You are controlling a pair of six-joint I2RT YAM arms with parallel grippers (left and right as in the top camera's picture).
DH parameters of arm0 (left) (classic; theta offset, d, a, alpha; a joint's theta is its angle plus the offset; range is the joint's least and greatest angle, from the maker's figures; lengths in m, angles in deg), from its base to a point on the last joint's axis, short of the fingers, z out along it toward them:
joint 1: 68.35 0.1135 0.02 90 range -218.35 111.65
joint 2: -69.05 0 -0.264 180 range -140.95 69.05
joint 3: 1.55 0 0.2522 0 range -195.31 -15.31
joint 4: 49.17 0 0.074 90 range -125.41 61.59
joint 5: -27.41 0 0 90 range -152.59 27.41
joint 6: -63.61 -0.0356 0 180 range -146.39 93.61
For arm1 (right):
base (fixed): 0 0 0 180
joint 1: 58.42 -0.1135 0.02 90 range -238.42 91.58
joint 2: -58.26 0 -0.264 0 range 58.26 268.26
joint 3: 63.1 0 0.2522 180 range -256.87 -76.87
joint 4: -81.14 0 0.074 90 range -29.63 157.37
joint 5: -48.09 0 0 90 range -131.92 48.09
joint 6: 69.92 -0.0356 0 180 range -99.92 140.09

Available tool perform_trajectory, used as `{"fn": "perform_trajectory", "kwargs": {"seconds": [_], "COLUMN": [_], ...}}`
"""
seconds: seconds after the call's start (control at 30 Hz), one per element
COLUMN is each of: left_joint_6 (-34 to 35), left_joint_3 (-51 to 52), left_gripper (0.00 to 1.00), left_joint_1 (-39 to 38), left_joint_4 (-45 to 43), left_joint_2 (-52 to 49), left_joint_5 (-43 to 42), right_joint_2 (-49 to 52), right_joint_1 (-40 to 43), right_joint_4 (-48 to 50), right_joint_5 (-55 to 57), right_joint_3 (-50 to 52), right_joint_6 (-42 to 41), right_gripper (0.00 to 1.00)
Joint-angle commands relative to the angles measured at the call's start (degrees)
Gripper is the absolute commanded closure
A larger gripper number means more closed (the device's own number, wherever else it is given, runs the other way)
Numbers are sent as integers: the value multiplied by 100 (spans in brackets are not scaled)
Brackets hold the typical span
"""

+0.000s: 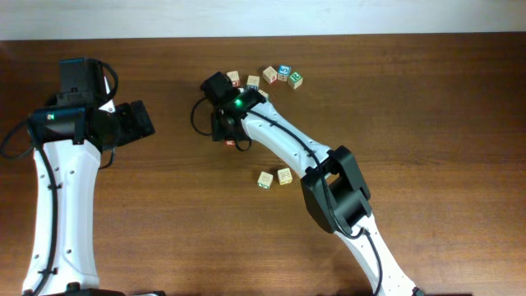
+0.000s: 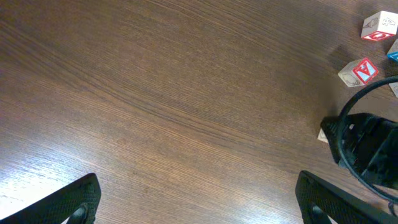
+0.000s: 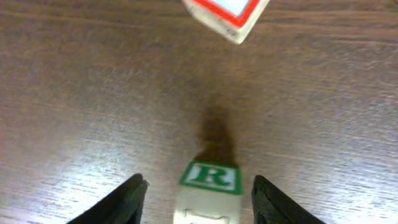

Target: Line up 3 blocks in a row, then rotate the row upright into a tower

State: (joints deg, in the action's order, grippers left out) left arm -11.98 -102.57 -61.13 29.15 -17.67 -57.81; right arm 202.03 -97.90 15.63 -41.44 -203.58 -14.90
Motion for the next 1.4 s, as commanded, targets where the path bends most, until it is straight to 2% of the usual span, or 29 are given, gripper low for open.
{"fn": "perform_trajectory", "kwargs": {"seconds": [0.0, 0.17, 0.5, 0.9, 1.1, 1.17, 1.37], "left_joint_6": [57, 57, 57, 57, 57, 57, 57], "left_joint_3": [-107, -107, -107, -107, -107, -107, -107], "left_gripper": [1, 1, 1, 1, 1, 1, 1], "left_joint_1": [42, 39, 39, 39, 39, 39, 39], "left_joint_4": [66, 68, 90, 111, 109, 109, 109], "left_joint_2": [4, 4, 4, 4, 4, 4, 4], "left_joint_5": [63, 61, 57, 42, 44, 44, 42], "right_joint_2": [96, 96, 92, 92, 92, 92, 26], "right_joint_1": [-35, -31, -26, -76, -391, -481, -426], "right_joint_4": [-55, -262, -916, -2269, -2789, -2889, -2933], "right_joint_5": [155, 177, 4, -1537, -1550, -1550, -1521], "right_joint_3": [81, 83, 76, 76, 76, 76, -155], "right_joint_6": [-44, 63, 378, 916, 925, 922, 920], "right_gripper": [50, 62, 69, 68, 67, 61, 56]}}
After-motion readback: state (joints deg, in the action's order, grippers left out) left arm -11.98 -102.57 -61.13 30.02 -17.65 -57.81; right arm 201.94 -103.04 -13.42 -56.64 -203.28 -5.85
